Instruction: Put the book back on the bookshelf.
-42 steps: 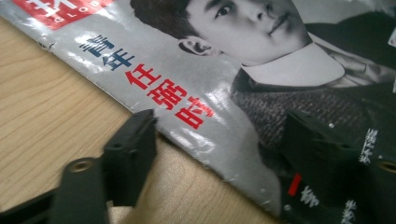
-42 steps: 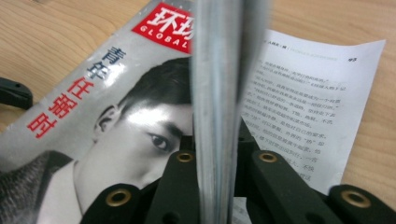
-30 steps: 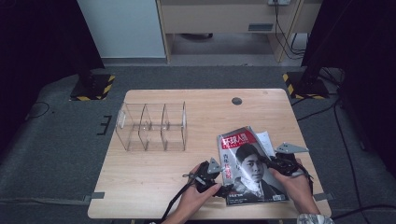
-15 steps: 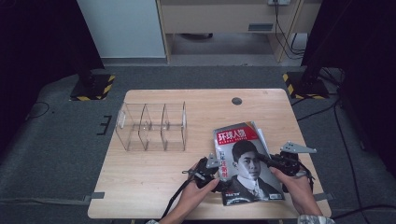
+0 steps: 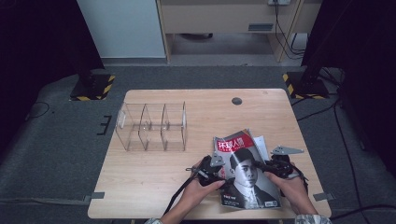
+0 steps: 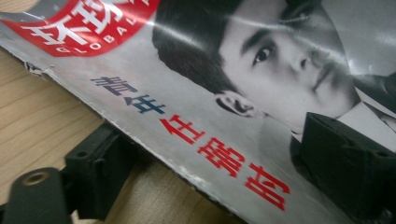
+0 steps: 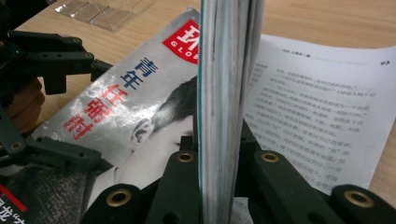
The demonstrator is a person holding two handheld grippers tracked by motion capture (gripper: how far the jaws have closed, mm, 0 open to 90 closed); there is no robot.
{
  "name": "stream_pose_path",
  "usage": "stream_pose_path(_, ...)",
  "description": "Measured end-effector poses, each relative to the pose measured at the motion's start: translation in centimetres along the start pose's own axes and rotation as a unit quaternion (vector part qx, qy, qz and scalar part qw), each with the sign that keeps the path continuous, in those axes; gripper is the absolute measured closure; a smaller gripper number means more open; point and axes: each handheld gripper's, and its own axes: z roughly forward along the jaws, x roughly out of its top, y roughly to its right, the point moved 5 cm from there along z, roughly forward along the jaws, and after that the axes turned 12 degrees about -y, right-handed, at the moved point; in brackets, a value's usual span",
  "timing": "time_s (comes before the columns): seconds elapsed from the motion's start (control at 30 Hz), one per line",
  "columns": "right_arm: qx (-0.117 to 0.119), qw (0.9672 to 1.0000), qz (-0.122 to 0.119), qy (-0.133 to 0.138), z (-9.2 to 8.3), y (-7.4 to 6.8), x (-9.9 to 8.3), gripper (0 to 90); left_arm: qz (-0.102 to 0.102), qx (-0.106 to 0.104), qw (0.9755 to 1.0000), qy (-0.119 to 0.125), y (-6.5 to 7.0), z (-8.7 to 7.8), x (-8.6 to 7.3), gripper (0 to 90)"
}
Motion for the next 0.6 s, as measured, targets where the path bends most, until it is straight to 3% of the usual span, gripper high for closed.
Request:
stream_pose_path(0.13,-0.012,0.9997,-0.007,-0.022,0.4,0.0,-0.4,76.1,0.006,0.01,0.9999,0.001,-0.2,-0.1,-0.1,20.1)
stream_pose_path(0.2,-0.027,0.9987,-0.016,-0.041,0.7,0.1,-0.7,64.5,0.005,0.017,0.9998,0.003,-0.3,-0.2,-0.1,25.0)
stream_pose_path(0.27,-0.031,0.9982,-0.019,-0.048,0.8,0.2,-0.8,60.9,0.005,0.021,0.9998,0.003,-0.3,-0.2,-0.1,25.6)
stream_pose_path(0.3,-0.047,0.997,-0.028,-0.055,0.9,0.3,-0.8,54.4,0.006,0.022,0.9997,0.002,-0.3,-0.2,-0.1,26.2)
stream_pose_path(0.37,-0.065,0.9953,-0.025,-0.068,1.2,0.4,-1.0,43.6,0.006,0.024,0.9997,0.003,-0.3,-0.2,-0.1,27.8)
stream_pose_path(0.4,-0.086,0.9936,-0.025,-0.07,1.2,0.8,-1.0,33.8,0.006,0.025,0.9997,0.004,-0.3,-0.2,-0.1,29.3)
stream_pose_path(0.5,-0.101,0.9929,-0.017,-0.06,0.7,1.3,-1.0,29.8,0.0,0.025,0.9996,0.008,-0.5,-0.3,-0.2,32.7)
stream_pose_path(0.6,-0.118,0.9913,0.006,-0.059,0.0,2.2,-1.4,28.6,-0.002,0.023,0.9997,0.009,-0.7,-0.4,-0.2,37.5)
